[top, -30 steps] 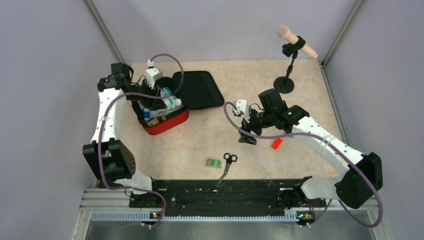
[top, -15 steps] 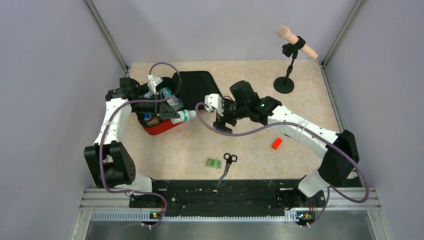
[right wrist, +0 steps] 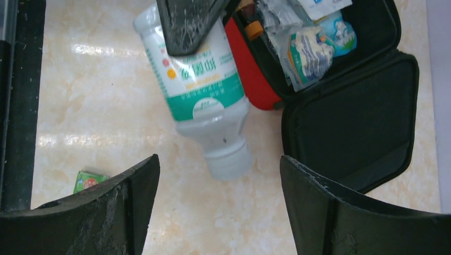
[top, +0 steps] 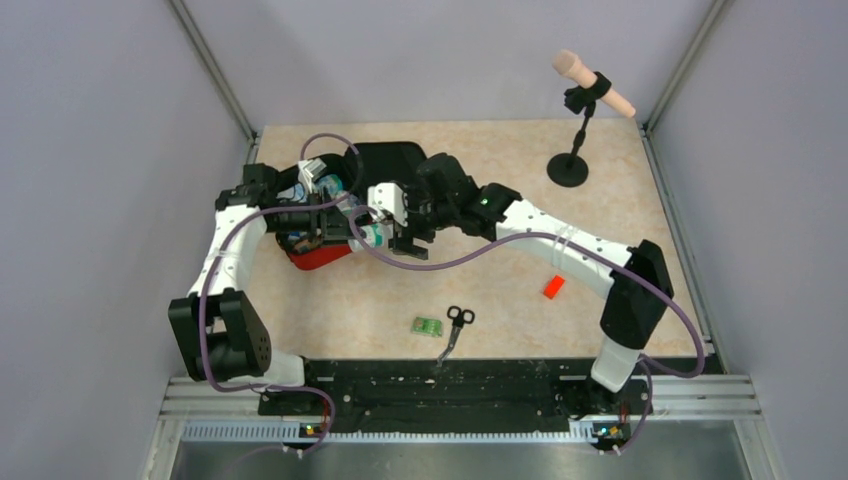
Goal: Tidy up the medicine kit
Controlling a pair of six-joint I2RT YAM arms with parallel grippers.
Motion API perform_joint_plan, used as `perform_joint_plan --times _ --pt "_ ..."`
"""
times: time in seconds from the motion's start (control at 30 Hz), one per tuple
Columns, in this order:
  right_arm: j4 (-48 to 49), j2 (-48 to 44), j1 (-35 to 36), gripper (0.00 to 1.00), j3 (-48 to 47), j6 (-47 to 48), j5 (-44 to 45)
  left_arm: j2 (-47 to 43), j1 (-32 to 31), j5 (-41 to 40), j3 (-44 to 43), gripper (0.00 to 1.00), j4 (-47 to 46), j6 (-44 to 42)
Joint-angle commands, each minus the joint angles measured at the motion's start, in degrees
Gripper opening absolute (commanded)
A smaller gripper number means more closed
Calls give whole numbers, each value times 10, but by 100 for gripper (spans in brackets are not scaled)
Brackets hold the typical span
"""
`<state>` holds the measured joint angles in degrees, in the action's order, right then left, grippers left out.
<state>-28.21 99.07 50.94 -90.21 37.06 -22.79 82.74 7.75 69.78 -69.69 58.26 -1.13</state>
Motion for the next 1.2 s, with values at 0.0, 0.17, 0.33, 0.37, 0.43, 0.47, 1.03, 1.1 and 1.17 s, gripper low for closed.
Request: perform_joint_plan --times 0.0,0.17,0.33,0.37,0.43,0.47,1.03,1.1,1.17 --pt "21 23 20 82 -53 7 -16 -21 -3 58 9 18 -8 10" --pt "21 45 33 81 -78 10 -37 -24 -7 74 22 18 -17 38" --pt "19 65 36 70 -96 -2 -71 -29 -13 92 33 18 -37 63" --pt "19 67 36 65 -98 -3 -73 -29 -14 96 36 18 -41 69" --pt "18 72 36 55 -97 -5 -78 -30 -15 100 37 19 -44 76" --pt "17 71 36 50 -97 -4 -81 -32 -15 101 37 21 -46 79" --pt "-67 -3 30 21 -52 22 -213 -54 17 24 -13 69 -49 65" --pt "-78 -9 31 20 -52 24 -227 -50 17 36 -9 71 -44 63" --pt "-93 -15 30 20 -56 23 -256 -54 19 39 -5 72 -44 61"
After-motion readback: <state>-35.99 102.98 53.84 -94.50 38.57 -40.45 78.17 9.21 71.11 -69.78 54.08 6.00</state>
